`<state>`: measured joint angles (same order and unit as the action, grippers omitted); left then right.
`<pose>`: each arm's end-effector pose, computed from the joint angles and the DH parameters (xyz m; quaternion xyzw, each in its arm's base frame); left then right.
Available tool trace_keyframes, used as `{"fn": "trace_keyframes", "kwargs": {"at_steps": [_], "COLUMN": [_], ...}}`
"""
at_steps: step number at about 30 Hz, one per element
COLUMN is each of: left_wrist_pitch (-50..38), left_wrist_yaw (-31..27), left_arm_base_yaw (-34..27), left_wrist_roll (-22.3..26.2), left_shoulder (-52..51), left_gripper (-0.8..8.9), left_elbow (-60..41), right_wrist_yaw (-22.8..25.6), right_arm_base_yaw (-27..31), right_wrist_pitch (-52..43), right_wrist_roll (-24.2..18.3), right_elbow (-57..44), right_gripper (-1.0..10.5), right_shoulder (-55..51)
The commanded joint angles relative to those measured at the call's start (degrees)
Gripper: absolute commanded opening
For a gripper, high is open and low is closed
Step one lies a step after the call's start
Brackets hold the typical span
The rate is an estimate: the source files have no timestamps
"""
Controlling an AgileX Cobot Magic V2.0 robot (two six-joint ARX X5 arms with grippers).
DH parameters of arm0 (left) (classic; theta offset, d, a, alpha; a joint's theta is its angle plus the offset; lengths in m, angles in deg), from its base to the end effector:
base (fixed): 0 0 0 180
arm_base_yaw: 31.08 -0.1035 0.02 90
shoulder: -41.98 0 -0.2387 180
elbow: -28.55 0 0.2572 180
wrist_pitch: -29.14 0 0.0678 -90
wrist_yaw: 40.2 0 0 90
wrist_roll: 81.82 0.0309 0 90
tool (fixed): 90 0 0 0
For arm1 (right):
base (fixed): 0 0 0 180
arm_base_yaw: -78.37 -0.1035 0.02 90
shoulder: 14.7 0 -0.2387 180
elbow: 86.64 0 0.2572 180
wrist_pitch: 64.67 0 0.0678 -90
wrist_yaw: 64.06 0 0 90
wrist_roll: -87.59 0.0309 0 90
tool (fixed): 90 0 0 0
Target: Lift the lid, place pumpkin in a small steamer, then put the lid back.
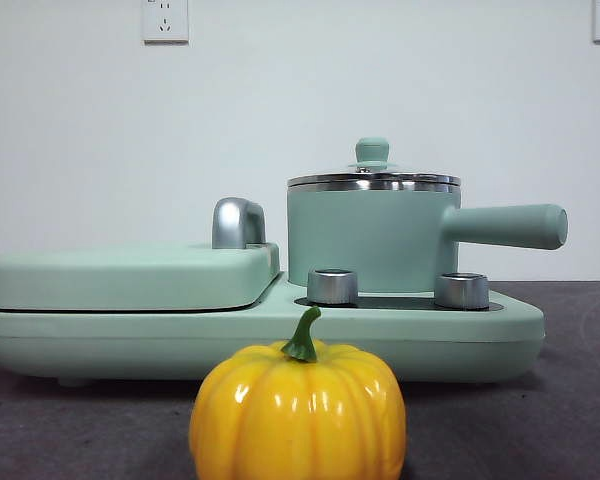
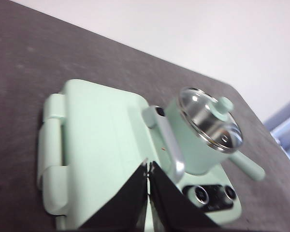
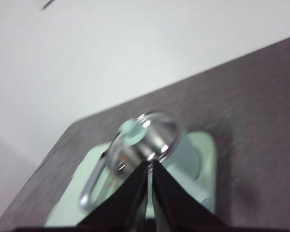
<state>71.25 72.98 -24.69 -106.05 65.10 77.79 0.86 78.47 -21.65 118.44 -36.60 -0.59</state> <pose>0.1218 -0.0259 0.2840 -0.2208 0.1876 -0.2182 0.9319 0.0918 0.0129 0.3008 0.2722 0.1156 0.1920 0.9358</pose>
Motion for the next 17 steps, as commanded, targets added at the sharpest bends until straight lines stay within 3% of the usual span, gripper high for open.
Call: {"fn": "trace_keyframes", "kwargs": {"at_steps": [1,4,10,17], "left_wrist_pitch": [1.1,1.7,2.2,0.3], "left_wrist_yaw": [3.5,8.2,14.9,15.7], "left_arm_base_yaw": [1.0,2.3,6.1,9.7], "left_wrist_roll": [4.4,7.7,12.2,18.9], "left_shoulder": [5.1,9.4,15.8,20.8], "left_gripper": [0.09,0.09,0.09,0.09], "left_elbow": [3.9,7.0,11.6,13.4], "right_wrist_yaw": [-3.5,-5.2,-11.6,-12.3], "right_arm_base_yaw": [0.0,0.0,0.0,-0.1], "right_wrist_pitch": [4.9,10.3,15.8,15.9], "right_wrist_roll": [-6.1,-12.7,-22.0,-27.9], "right_elbow": [5.2,9.7,15.3,15.9], "right_gripper": [0.1,0.1,0.1,0.1], "right_shoulder": [4.0,8.3,14.5,16.1]}}
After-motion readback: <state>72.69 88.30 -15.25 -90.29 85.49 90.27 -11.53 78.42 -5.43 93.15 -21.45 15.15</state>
